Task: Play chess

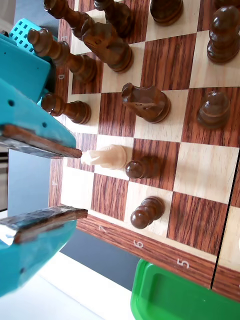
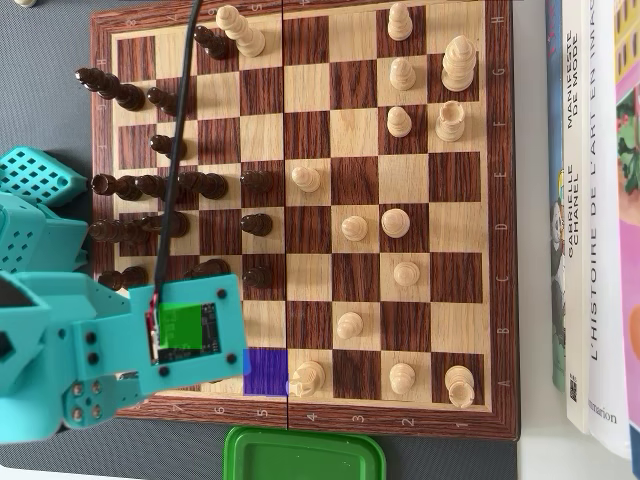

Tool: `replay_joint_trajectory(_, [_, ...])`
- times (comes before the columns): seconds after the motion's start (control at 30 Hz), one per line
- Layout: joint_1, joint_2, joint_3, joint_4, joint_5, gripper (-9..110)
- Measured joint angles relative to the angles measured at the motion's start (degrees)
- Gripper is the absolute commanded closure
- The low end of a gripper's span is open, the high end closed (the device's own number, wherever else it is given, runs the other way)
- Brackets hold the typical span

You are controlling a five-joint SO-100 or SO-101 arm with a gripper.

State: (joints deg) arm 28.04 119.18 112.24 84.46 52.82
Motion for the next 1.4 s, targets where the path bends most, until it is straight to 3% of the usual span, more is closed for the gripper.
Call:
replay_joint_trajectory(0.27, [0.35,6.86,-3.16,2.72,0.0,97])
replay_joint_trajectory(0.43, [-1.05,10.63,-3.16,2.72,0.62,98])
replay_joint_trajectory(0.8, [-14.68,18.46,-3.16,1.58,19.34,98])
replay_joint_trajectory(1.07, [-23.99,22.15,-0.79,-9.93,31.29,98])
replay_joint_trajectory(1.4, [-29.0,28.65,11.6,-35.6,35.24,98])
